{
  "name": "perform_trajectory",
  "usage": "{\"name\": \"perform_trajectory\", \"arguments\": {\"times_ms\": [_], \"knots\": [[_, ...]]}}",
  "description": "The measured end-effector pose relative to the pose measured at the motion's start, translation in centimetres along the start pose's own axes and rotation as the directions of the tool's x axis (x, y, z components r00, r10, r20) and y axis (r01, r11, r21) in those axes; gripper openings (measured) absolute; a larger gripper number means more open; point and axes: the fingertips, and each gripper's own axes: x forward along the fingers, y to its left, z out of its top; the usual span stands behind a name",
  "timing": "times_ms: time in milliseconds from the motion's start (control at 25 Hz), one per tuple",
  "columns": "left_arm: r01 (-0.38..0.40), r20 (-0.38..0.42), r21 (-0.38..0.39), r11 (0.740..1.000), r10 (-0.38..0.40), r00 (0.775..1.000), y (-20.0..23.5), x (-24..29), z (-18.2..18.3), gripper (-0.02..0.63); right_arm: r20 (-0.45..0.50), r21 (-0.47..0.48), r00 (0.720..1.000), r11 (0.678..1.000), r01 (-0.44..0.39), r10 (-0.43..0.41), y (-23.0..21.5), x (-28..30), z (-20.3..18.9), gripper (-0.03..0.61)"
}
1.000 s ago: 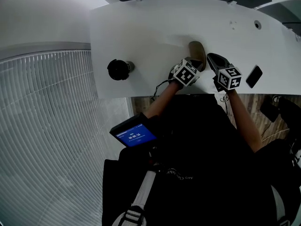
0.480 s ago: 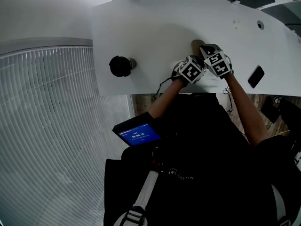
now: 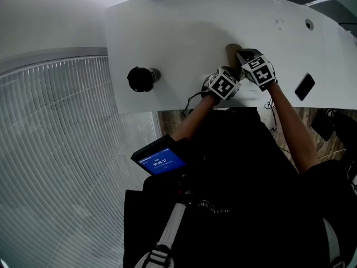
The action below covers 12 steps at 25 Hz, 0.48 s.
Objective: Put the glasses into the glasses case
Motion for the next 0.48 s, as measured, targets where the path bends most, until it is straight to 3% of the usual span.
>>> {"name": "perform_trajectory", "arguments": {"times_ms": [160, 480], "knots": [[-0.009, -0.001, 0.006, 1.0, 0.009, 1.0, 0.19, 0.24, -0.1, 0.005, -0.053, -0.058, 0.998, 0.998, -0.022, 0.019, 0.11, 0.37, -0.09, 0.006], [0.023, 0.001, 0.007, 1.0, -0.023, 1.0, -0.01, 0.25, -0.26, 0.006, -0.041, 0.004, 0.999, 0.999, -0.034, 0.034, -0.04, 0.38, -0.25, 0.006]]}}
